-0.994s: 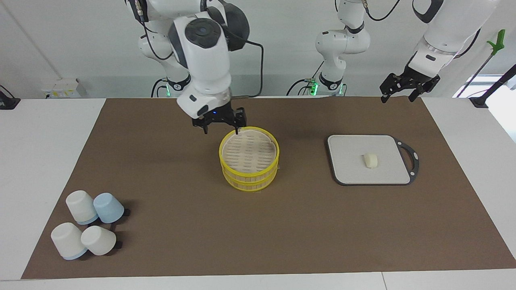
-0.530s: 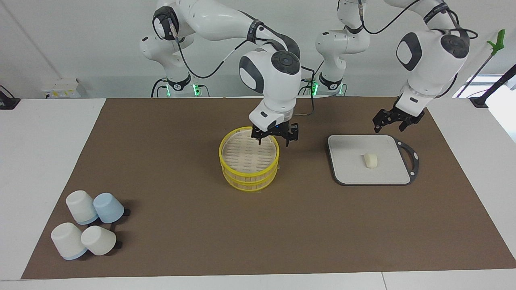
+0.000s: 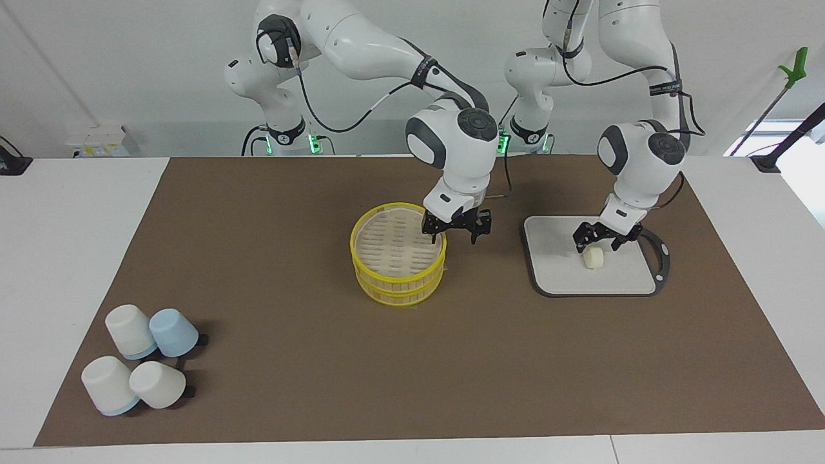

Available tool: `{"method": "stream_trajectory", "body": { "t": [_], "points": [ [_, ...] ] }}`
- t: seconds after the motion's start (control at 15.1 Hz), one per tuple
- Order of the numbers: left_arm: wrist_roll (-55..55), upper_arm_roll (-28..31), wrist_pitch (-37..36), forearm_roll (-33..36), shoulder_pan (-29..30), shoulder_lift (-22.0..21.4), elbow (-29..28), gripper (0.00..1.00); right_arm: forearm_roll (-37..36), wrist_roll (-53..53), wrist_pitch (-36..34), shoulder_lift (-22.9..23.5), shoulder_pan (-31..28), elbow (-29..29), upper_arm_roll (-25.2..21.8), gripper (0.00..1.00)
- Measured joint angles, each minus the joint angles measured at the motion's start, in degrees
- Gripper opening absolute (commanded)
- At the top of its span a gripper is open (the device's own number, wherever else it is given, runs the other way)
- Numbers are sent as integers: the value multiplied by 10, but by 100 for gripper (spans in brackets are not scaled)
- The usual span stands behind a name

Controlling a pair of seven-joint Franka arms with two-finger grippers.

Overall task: Place bun in steamer
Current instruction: 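Grasp the lid with the right gripper while the left gripper grasps the bun, then lift the lid with the right gripper while the left gripper lifts the bun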

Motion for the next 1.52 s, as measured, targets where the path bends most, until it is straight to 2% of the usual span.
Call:
{"method": "stream_trajectory", "body": {
  "t": [0.07,0.2,0.4,0.46,0.6,0.66,0.93,1.13,1.33,1.52],
  "points": [
    [1,0,4,0,0,3,0,84,0,0,2,-5,0,-8,0,81],
    [2,-2,8,0,0,6,0,53,0,0,3,-14,0,-23,0,66],
    [7,-4,8,0,0,6,0,13,0,0,4,-23,0,-42,0,61],
    [10,-4,8,0,0,6,0,12,0,0,5,-24,0,-45,0,49],
    [14,-4,8,0,0,6,1,12,0,0,7,-24,0,-48,0,13],
    [15,-4,8,0,0,6,2,12,0,0,9,-25,0,-49,0,0],
    [15,-4,-17,0,0,7,28,13,-3,-2,11,-26,0,-52,-1,0],
    [0,-8,-104,-8,-8,9,102,15,-5,-3,11,-30,-1,-51,-1,0],
    [-84,-12,-198,-11,-54,10,187,16,-5,-30,-57,-36,-16,-27,-8,0],
    [-205,-15,-245,-11,-122,11,245,17,1,-126,-123,-58,-92,10,-10,0]
  ]
}}
